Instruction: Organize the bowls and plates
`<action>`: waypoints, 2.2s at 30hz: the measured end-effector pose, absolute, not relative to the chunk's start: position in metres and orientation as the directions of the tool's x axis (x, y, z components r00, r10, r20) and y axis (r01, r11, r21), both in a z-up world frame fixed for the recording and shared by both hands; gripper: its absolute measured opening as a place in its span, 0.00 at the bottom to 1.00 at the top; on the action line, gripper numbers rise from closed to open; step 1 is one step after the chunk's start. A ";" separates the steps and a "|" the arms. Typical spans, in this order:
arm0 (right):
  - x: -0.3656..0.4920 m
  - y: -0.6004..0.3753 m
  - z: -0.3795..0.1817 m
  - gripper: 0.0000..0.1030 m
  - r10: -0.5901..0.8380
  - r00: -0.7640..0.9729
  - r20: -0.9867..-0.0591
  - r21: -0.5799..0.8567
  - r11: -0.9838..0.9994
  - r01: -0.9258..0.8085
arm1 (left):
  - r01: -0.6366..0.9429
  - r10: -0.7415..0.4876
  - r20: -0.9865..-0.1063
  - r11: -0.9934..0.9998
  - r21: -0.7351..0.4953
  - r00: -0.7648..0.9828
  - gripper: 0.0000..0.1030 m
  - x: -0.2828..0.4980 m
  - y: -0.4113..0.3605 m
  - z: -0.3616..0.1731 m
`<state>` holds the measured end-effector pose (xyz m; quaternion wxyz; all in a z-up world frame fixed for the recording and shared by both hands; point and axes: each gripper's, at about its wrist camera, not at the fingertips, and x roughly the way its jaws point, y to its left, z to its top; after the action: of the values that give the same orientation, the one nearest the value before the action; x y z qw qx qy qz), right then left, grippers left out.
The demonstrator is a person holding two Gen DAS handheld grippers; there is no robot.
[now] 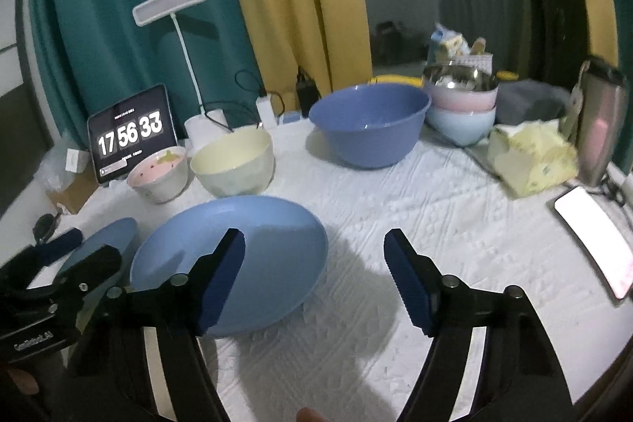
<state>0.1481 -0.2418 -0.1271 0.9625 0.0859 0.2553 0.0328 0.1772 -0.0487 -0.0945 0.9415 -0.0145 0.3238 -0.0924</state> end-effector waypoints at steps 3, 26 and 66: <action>0.160 -0.245 -0.137 0.71 0.169 0.840 -0.515 0.238 0.970 -0.049 | 0.156 -0.190 -0.647 0.982 -0.111 0.738 0.66 0.188 -0.049 -0.105; 0.200 -0.252 -0.180 0.40 0.262 0.724 -0.638 0.347 0.937 -0.033 | 0.123 -0.161 -0.739 0.987 -0.106 0.654 0.43 0.216 -0.059 -0.138; 0.172 -0.326 -0.171 0.23 0.117 0.787 -0.605 0.327 0.938 0.113 | 0.299 -0.238 -0.742 0.953 -0.053 0.626 0.41 0.208 -0.144 -0.129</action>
<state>0.1719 -0.3263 -0.1713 0.9288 0.1758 0.3261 0.0010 0.2082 -0.1440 -0.1292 0.9009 0.0378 0.4058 -0.1491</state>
